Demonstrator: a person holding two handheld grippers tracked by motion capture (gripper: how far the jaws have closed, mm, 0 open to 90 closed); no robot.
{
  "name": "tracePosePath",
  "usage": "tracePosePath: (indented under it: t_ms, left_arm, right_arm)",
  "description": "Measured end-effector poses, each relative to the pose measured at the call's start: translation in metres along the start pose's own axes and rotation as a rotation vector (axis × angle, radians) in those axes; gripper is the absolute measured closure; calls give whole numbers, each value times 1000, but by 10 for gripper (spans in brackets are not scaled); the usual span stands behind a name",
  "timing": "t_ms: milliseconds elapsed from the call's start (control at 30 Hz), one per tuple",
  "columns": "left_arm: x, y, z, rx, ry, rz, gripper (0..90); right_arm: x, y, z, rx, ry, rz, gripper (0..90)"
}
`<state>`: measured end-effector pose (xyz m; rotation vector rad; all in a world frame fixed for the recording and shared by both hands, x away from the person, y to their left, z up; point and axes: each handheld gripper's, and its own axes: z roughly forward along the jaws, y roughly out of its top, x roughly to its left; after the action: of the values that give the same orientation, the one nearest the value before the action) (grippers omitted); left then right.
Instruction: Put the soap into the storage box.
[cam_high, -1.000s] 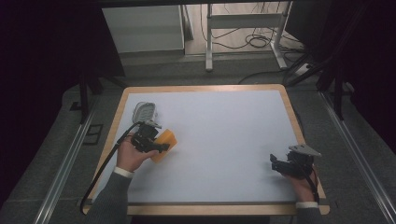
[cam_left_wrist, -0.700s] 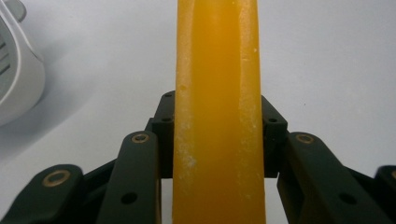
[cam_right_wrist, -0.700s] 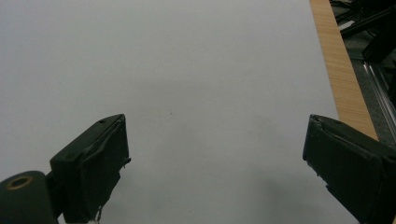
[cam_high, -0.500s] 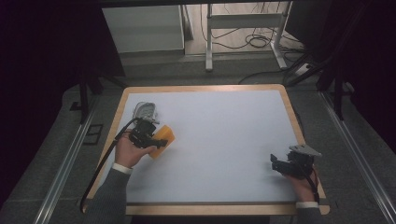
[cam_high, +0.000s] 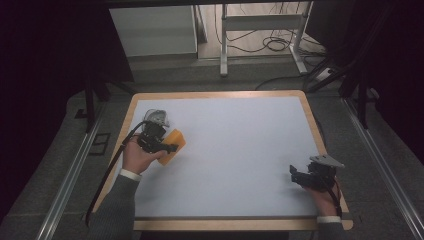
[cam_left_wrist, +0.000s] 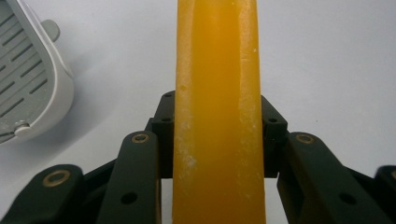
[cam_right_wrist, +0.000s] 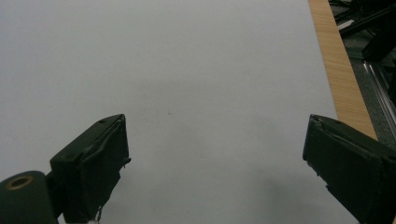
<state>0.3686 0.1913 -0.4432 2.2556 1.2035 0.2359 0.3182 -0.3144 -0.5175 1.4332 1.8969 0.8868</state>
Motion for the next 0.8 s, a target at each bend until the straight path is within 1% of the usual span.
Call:
tracePosePath:
  t_ms: [33,100,200,433,533,600,800]
  left_arm:
    - [1,0,0,3,2,4,608]
    - [2,1,1,0,5,-6,608]
    - [4,1,0,9,12,-1,608]
    - [8,4,0,8,12,-9,608]
    - [10,6,0,-2,8,-24,608]
    - [12,7,0,8,9,-27,608]
    - [16,10,0,6,2,-39,608]
  right_arm:
    - [0,0,0,0,-1,0,70]
    - [0,0,0,0,-1,0,70]
    - [0,0,-1,-2,-1,-1,70]
    - [0,0,0,0,-1,0,70]
    - [0,0,0,1,-2,-1,70]
    - [0,0,0,1,-3,1,70]
    - [0,0,0,5,-1,-1,70]
